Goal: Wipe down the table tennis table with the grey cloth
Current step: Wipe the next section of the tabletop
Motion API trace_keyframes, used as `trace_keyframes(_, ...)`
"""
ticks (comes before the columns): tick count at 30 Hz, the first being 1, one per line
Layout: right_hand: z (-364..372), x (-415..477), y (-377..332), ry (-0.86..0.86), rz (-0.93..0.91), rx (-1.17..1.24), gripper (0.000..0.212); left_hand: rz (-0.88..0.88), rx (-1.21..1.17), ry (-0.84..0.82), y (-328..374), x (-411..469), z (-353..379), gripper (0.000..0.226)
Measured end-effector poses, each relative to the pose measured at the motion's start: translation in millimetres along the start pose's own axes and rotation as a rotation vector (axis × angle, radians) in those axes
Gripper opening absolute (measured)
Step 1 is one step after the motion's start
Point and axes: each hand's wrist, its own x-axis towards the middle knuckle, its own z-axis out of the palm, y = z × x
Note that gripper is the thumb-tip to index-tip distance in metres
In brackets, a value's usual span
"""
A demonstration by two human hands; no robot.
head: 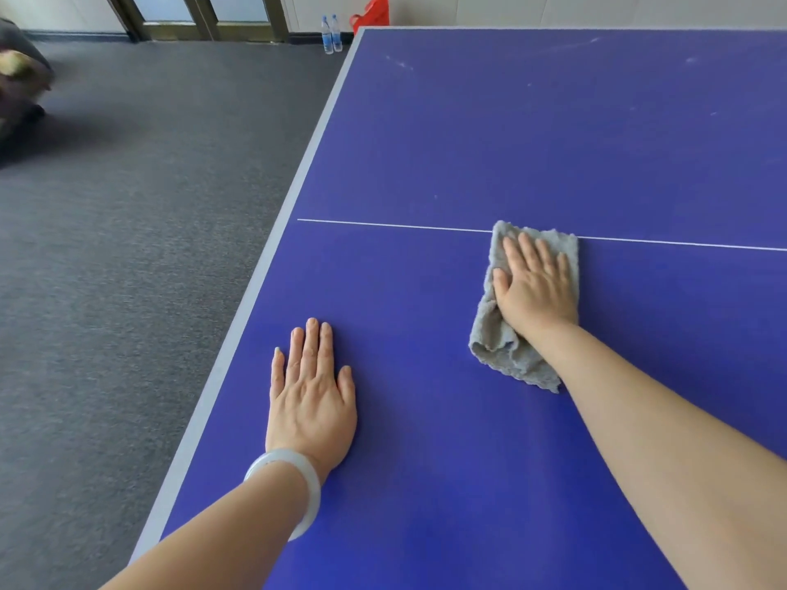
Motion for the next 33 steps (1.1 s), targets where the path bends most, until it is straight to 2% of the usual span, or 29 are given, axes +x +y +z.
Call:
trace_keyframes(2, -3, -13, 15, -0.016, 0.103, -0.036, 0.062, -0.001, 0.004, 0.003, 1, 1, 1, 0.063)
trace_keyframes(5, -1, -37, -23, -0.037, 0.177, -0.001, 0.062, -0.011, 0.004, -0.01, 3, 1, 0, 0.063)
trace_keyframes(7, 7, -64, -69, -0.038, 0.019, 0.033, 0.063, -0.012, 0.005, -0.016, 3, 1, -1, 0.062)
trace_keyframes(9, 16, -97, -104, -0.057, -0.248, 0.047, 0.062, -0.012, -0.008, -0.02, 3, 1, -2, 0.062)
trace_keyframes(11, 16, -113, -102, -0.093, -0.438, 0.044, 0.061, -0.003, -0.031, -0.015, 2, 0, -3, 0.061)
trace_keyframes(12, 13, -113, -85, -0.088, -0.474, 0.044, 0.06, 0.003, -0.04, -0.012, 2, 0, -4, 0.061)
trace_keyframes(14, 8, -108, -32, -0.027, -0.383, 0.03, 0.059, 0.012, -0.056, -0.001, 0, -1, -4, 0.059)
trace_keyframes(17, -3, -107, 75, 0.049, -0.048, 0.014, 0.06, 0.03, -0.09, 0.037, -1, -5, -4, 0.055)
trace_keyframes(19, -11, -115, 125, 0.036, 0.123, -0.024, 0.061, 0.053, -0.095, 0.045, 3, -11, -4, 0.053)
trace_keyframes(21, -14, -121, 135, 0.025, 0.248, -0.037, 0.06, 0.07, -0.106, 0.024, 17, -26, -4, 0.053)
trace_keyframes(24, -7, -144, 88, 0.058, 0.378, 0.016, 0.06, 0.159, -0.099, 0.031, 53, -70, -2, 0.052)
trace_keyframes(26, 5, -180, 38, 0.103, 0.214, 0.031, 0.061, 0.285, -0.082, 0.013, 81, -112, 2, 0.055)
trace_keyframes(29, 17, -237, 3, 0.059, -0.231, 0.055, 0.056, 0.472, -0.061, -0.055, 109, -166, 13, 0.057)
trace_keyframes(31, 6, -242, 36, 0.008, -0.397, 0.083, 0.054, 0.487, -0.044, -0.076, 114, -178, 13, 0.056)
trace_keyframes(33, -6, -235, 97, 0.04, -0.352, 0.046, 0.054, 0.458, -0.002, -0.089, 116, -178, 10, 0.058)
